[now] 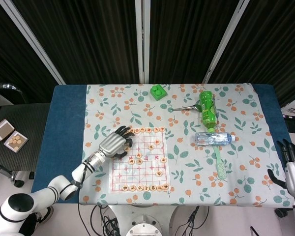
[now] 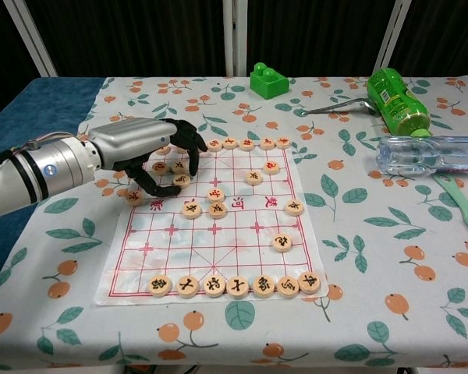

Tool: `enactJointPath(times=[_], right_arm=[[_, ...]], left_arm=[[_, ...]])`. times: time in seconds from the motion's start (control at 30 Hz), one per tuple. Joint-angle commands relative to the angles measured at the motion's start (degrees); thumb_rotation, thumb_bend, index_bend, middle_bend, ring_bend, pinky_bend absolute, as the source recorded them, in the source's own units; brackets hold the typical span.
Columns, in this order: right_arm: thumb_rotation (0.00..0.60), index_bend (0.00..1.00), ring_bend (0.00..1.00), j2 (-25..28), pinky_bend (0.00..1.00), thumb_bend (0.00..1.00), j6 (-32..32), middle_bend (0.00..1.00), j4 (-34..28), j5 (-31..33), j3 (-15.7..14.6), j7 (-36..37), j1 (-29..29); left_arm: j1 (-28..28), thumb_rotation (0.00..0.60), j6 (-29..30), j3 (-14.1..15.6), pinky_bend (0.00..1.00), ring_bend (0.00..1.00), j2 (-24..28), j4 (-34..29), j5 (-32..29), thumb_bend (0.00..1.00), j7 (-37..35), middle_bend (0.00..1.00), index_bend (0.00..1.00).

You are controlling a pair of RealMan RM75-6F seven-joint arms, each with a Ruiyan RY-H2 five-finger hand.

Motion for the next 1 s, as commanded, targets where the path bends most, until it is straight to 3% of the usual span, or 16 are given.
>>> enactJointPath(times=[0.03, 0.63, 1.0], right_arm=[[0.600, 0.00, 0.00, -0.01, 0.00, 0.23, -0.21, 0.00, 0.07, 0.14, -0.02, -0.02, 0.04], [0.600, 0.00, 0.00, -0.18, 0.00, 0.23, -0.25, 0.00, 0.22, 0.18, 0.01, 0.13, 0.01], [0.600, 0.00, 0.00, -0.56, 0.00, 0.23, 0.47, 0.00, 0.68, -0.20, 0.11, 0.75, -0.20]], left_arm=[[-0.01, 0.600, -0.10, 0.11, 0.03, 0.02, -0.08, 0.23, -0.10, 0.31, 0.03, 0.17, 0.45], [-0.55, 0.600, 1.18, -0.20, 0.03, 0.02, -0.09, -0.14, -0.18, 0.31, 0.44, 0.17, 0.50], [-5.18, 0.600, -1.98, -2.48, 0.03, 0.02, -0.99, -0.03, -0.56, 0.31, -2.19, 0.17, 0.49]])
